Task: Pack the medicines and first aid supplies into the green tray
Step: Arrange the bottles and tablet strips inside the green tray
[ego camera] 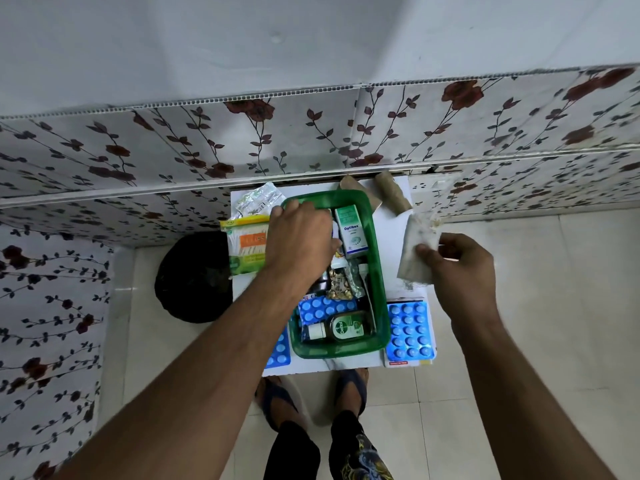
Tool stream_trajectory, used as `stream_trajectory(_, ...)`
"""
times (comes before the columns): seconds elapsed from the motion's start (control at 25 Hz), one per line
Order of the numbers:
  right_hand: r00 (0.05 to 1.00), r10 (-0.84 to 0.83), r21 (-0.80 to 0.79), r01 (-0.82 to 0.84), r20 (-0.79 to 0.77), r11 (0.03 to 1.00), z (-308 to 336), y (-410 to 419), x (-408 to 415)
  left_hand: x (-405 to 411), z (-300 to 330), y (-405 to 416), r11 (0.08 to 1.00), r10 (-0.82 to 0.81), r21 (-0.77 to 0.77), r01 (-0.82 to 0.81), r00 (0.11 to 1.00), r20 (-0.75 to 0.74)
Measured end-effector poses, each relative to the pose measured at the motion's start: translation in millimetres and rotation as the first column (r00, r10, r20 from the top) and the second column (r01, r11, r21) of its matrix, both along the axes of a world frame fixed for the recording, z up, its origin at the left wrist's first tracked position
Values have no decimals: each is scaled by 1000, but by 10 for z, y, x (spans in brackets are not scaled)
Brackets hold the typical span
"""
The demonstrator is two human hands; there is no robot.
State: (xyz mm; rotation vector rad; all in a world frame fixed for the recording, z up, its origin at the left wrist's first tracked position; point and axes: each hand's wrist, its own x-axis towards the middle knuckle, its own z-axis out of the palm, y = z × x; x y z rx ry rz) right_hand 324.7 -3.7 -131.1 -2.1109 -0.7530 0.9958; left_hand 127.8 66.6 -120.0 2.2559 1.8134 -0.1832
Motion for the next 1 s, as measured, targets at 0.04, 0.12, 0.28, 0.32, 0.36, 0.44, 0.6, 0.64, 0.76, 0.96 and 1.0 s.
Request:
stream_trajectory(0.04,1000,8,4,-8,-6,1000,17,-11,-5,65,-62,36,1000,6,-16,-6,1000,-28)
stream_trajectory(0.12,1000,19,8,-18,-13,1000,49,-16,-28,133,-114,60,999,7,-32,-9,999,-45)
stream_trajectory(0.28,999,46,48,-47,21,998,250,14,-179,-134,87,-40,997,54,39,-62,981,186)
stream_trajectory(0.32,997,77,67,-78,16,995,320,26,-269,-272,165,-122,992,94,59,-116,953,287)
stream_trajectory(0.36,993,120,84,-121,11,989,387,46,-385,-424,227,-214,980,150,62,-187,911,383)
stream_trajectory(0.44,967,248,68,-252,59,965,439,119,-680,-755,236,-408,945,270,25,-325,824,498)
stream_trajectory(0.6,834,503,-148,-481,226,864,186,361,-1172,-1237,-66,-754,880,454,-127,-457,735,503)
stream_trajectory(0.64,818,526,-179,-496,233,850,101,417,-1238,-1303,-118,-809,869,480,-152,-471,726,493)
stream_trajectory(0.76,800,535,-184,-502,272,845,-63,492,-1374,-1435,-257,-911,850,521,-215,-481,705,481)
stream_trajectory(0.96,688,578,-194,-556,438,808,-164,438,-1464,-1453,-364,-997,834,550,-300,-462,663,508)
stream_trajectory(1.0,689,578,-188,-558,438,808,-171,431,-1468,-1443,-370,-1005,831,555,-309,-462,659,508)
